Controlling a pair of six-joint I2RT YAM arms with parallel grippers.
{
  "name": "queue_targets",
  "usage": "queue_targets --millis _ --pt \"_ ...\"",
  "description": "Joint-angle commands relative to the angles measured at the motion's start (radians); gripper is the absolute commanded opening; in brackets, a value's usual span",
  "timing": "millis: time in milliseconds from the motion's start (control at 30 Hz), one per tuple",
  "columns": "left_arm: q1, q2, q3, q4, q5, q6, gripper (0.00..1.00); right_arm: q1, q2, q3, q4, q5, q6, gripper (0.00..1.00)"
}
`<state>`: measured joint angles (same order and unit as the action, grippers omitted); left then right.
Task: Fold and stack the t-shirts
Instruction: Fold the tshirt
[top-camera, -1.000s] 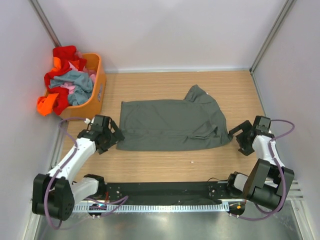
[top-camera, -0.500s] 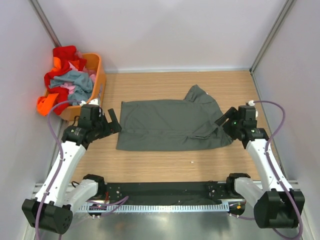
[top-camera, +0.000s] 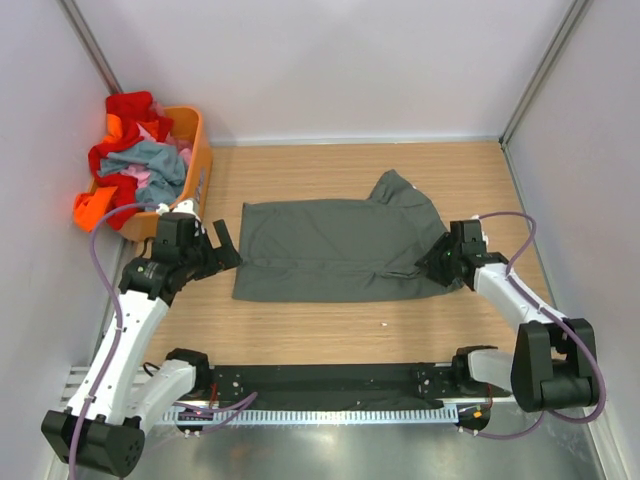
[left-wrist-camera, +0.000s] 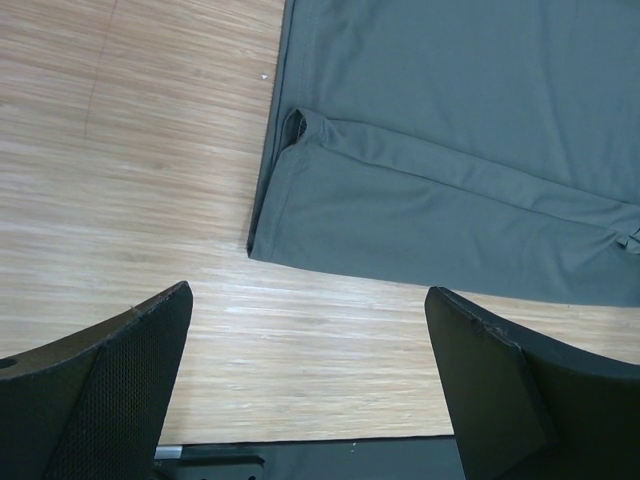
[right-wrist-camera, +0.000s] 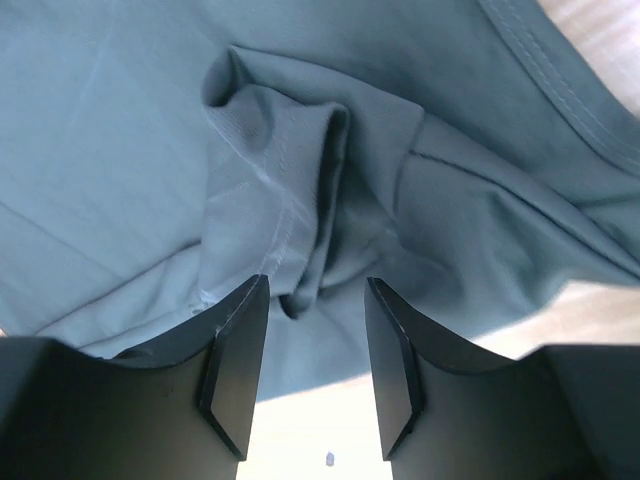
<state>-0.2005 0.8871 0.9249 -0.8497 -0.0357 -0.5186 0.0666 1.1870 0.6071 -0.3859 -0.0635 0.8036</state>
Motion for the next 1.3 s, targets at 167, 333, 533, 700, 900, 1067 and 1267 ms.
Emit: queue_targets --millis 167,333,533,700,900,1067,1267 --pt "0.003 -0.007 -0.004 0.015 0.002 0.009 1.0 0.01 0.079 -0.033 0.176 -0.001 0.005 0.46" --pt "0.004 -0.005 -0.004 0.017 0.005 0.009 1.0 0.01 0.106 -0.049 0.226 -0.007 -0.015 0.41" --pt "0.003 -0.002 -0.008 0.018 0.008 0.009 1.0 0.01 0.099 -0.049 0.245 0.007 -0.029 0.37" --pt "0.003 0.003 -0.006 0.018 0.01 0.009 1.0 0.01 0.12 -0.047 0.265 0.005 -0.032 0.32" --pt "0.003 0.006 -0.006 0.018 0.008 0.008 1.0 0.01 0.154 -0.044 0.286 -0.01 -0.034 0.2" --pt "0.003 0.009 -0.008 0.02 0.008 0.009 1.0 0.01 0.154 -0.037 0.291 -0.021 -0.023 0.1" --pt "0.004 0.009 -0.008 0.02 0.008 0.009 1.0 0.036 0.155 0.023 0.257 -0.032 -0.027 0.06"
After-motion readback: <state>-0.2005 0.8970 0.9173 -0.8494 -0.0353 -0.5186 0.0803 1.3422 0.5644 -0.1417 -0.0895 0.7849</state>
